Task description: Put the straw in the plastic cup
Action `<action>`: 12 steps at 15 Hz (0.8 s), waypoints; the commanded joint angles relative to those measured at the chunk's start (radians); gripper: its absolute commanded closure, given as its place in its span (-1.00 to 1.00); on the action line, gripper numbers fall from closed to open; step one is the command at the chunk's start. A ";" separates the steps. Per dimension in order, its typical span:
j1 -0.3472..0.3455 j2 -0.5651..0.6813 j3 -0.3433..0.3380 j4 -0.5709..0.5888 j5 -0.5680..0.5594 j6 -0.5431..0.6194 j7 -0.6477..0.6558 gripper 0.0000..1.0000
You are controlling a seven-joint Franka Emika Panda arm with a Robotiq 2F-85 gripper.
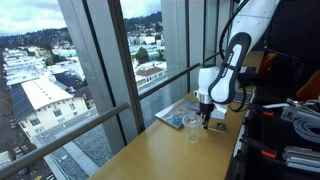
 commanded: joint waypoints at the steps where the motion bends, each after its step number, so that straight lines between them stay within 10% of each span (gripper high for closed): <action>1: 0.008 -0.006 -0.023 -0.015 -0.022 0.024 0.021 1.00; 12: 0.037 -0.302 -0.031 -0.132 0.015 -0.181 0.133 1.00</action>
